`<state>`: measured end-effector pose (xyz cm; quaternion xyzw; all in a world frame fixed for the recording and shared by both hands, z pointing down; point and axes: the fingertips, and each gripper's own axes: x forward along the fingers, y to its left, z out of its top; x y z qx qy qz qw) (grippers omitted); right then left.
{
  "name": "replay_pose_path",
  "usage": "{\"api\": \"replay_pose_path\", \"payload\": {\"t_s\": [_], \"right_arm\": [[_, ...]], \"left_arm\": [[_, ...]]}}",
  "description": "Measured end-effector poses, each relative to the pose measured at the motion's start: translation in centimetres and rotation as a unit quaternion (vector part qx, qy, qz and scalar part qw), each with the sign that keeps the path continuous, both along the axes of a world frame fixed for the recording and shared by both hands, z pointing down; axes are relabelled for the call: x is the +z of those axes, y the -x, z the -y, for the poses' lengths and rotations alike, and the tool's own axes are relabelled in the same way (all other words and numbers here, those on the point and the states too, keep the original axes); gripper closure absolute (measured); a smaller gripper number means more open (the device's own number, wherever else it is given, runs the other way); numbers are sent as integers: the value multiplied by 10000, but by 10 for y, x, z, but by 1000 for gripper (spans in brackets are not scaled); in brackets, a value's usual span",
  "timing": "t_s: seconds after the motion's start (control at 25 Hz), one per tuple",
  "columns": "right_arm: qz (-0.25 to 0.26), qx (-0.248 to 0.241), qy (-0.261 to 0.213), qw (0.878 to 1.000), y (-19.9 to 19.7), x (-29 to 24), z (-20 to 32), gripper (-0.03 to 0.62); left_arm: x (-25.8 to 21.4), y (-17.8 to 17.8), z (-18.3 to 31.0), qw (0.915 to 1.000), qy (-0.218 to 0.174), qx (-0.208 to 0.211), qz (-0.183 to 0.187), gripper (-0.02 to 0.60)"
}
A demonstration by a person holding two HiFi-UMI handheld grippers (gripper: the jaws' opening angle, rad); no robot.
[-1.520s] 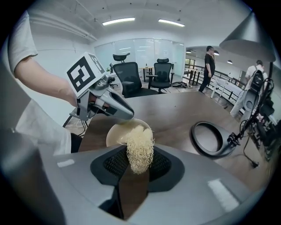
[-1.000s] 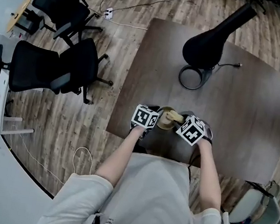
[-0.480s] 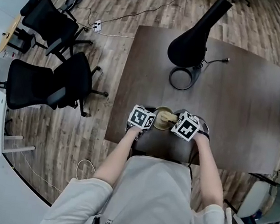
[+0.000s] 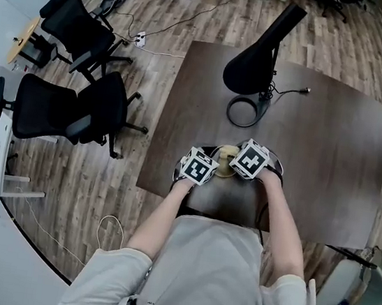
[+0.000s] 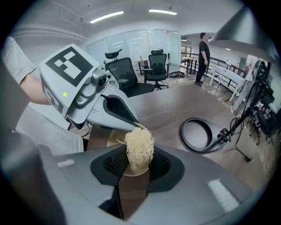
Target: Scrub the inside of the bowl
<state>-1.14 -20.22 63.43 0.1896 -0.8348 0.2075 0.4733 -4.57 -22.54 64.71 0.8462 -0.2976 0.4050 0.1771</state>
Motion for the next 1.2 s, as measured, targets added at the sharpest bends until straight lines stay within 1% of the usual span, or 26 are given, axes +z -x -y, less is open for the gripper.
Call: {"api": "replay_pose_path", "payload": {"t_s": [0.08, 0.2, 0.36, 0.56, 0.68, 0.76, 0.84, 0.92, 1.2], "right_arm": [[38, 137, -7, 9999, -9, -2, 3, 462], [28, 307, 20, 9995, -25, -5, 7, 462], [-223, 405, -36, 9989, -44, -1, 2, 464], [-298, 531, -162, 9980, -56, -2, 4, 465], [-396, 559, -171, 9975, -59, 2, -3, 465], [-489, 557, -143, 9971, -62, 8, -10, 465], [-471, 569, -179, 9971, -61, 11, -11, 465], [-541, 606, -54, 9967, -62, 13, -18, 465], [-566, 421, -317, 9970, -52, 5, -17, 465]], "left_arm": [[-6, -7, 3, 9998, -114, -138, -22, 564], [-15, -18, 4, 9994, -173, -284, -132, 564], [-19, -30, -1, 9990, -204, -331, -202, 564], [-27, -38, 7, 9985, -406, -275, -252, 564], [-28, -36, 4, 9987, -351, -291, -210, 561], [-29, -37, 5, 9987, -396, -265, -195, 561], [-29, -38, 8, 9984, -469, -239, -212, 561], [-30, -36, 9, 9982, -502, -262, -208, 561], [-39, -28, 12, 9967, -562, -494, -324, 561]]}}
